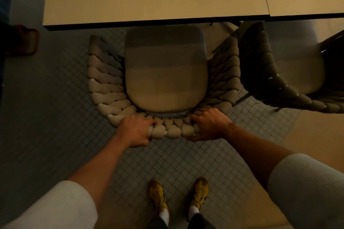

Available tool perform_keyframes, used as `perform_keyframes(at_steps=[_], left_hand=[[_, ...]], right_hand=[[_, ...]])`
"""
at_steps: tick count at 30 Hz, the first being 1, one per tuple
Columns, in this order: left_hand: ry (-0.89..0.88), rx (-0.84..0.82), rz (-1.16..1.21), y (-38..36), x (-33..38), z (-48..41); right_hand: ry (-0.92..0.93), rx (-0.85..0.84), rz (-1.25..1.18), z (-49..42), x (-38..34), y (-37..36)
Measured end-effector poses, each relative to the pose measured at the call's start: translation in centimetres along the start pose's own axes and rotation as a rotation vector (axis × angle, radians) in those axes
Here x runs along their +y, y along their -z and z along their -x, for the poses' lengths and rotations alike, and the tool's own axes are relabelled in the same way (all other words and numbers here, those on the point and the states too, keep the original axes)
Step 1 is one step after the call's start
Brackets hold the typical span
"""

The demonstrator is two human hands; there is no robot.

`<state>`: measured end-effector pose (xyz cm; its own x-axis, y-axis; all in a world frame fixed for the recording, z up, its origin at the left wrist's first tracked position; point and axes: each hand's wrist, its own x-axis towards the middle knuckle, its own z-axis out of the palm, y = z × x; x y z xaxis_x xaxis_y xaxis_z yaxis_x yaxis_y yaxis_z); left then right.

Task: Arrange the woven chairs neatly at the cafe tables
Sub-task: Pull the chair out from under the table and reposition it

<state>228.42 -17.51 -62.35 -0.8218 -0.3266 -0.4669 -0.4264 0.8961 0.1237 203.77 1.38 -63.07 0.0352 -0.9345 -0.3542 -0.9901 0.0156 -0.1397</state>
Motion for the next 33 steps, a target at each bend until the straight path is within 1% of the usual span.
perform_keyframes(at_steps=[11,15,18,22,25,27,29,30,31,32,33], left_hand=[[-0.007,-0.013,-0.033,2.2,-2.0,-3.8],[-0.030,0.020,-0.037,2.0,-2.1,-4.0],[-0.048,0.012,-0.038,2.1,-2.1,-4.0],[-0.021,0.015,-0.064,1.5,-2.4,-4.0],[0.034,-0.007,-0.046,1.5,-1.6,-3.7],[0.118,-0.026,-0.005,1.9,-0.5,-3.0],[0.236,-0.047,-0.042,2.4,1.2,-2.2],[0.272,-0.044,-0.080,2.6,2.2,-1.3],[0.279,-0.042,-0.100,2.4,3.0,-0.3],[0.265,-0.038,-0.102,2.2,3.7,1.0],[0.246,-0.040,-0.084,1.9,4.1,2.5]], right_hand=[[0.002,-0.035,0.004,-3.5,2.8,1.9],[0.035,0.001,-0.003,-3.6,3.1,1.5],[0.027,-0.029,-0.008,-3.6,3.1,1.7],[-0.014,-0.009,-0.004,-3.4,3.0,1.4],[-0.080,-0.004,-0.026,-3.2,2.5,1.5],[-0.150,-0.039,0.009,-2.9,1.1,2.3],[-0.342,-0.065,0.027,-2.2,-0.9,1.9],[-0.446,-0.033,0.003,-1.4,-2.2,1.5],[-0.521,0.016,-0.026,-0.3,-3.6,1.2],[-0.558,0.048,-0.066,1.0,-5.1,1.0],[-0.567,0.046,-0.126,2.4,-6.5,0.9]])
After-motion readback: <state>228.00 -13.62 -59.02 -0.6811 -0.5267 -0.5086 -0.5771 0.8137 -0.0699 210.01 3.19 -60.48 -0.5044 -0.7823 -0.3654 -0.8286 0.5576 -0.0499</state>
